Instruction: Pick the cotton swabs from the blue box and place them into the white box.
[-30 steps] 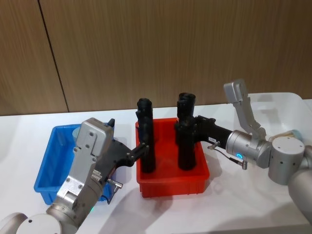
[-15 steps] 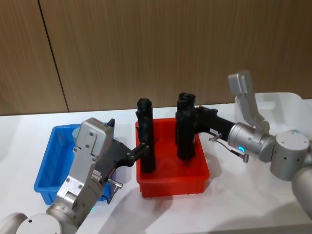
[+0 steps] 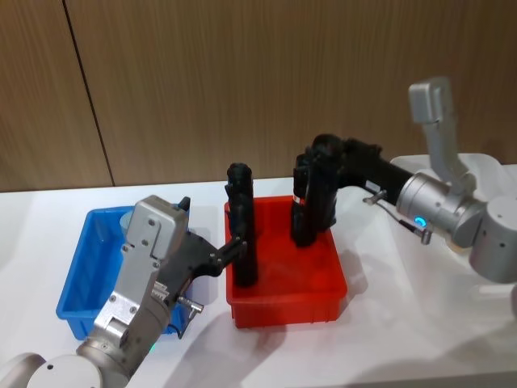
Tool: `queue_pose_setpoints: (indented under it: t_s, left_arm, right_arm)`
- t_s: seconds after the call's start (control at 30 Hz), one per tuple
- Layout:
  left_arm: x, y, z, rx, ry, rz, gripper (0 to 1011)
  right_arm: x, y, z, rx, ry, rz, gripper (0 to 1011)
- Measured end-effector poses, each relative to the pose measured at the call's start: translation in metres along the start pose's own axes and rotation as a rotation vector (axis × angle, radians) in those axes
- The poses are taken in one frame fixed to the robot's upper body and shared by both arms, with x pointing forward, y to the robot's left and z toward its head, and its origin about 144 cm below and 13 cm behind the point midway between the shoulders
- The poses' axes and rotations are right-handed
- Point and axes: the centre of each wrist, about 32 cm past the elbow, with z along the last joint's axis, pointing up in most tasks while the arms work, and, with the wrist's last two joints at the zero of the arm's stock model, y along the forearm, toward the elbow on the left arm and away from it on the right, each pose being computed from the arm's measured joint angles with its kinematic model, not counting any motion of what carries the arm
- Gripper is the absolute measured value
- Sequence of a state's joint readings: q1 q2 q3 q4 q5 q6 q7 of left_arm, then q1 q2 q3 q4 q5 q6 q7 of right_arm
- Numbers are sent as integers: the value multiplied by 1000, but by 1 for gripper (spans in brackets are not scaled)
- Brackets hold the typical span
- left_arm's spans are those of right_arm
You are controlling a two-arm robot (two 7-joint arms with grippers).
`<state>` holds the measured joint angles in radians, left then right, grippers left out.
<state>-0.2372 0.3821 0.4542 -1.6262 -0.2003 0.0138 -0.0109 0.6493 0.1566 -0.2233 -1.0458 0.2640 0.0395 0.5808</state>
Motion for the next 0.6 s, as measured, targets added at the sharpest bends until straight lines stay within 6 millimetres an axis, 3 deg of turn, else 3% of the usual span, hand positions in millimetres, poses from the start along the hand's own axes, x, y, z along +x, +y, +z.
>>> queue_pose_setpoints:
  t_s: [0.4,0.6]
  left_arm:
    - [0,0,0,0,0,0,1003]
    - [0,0,0,0,0,0,1003]
  right_arm:
    - [1,-27,38,45,-65,-138,515]
    - [2,-37,48,48,-92,-209,515]
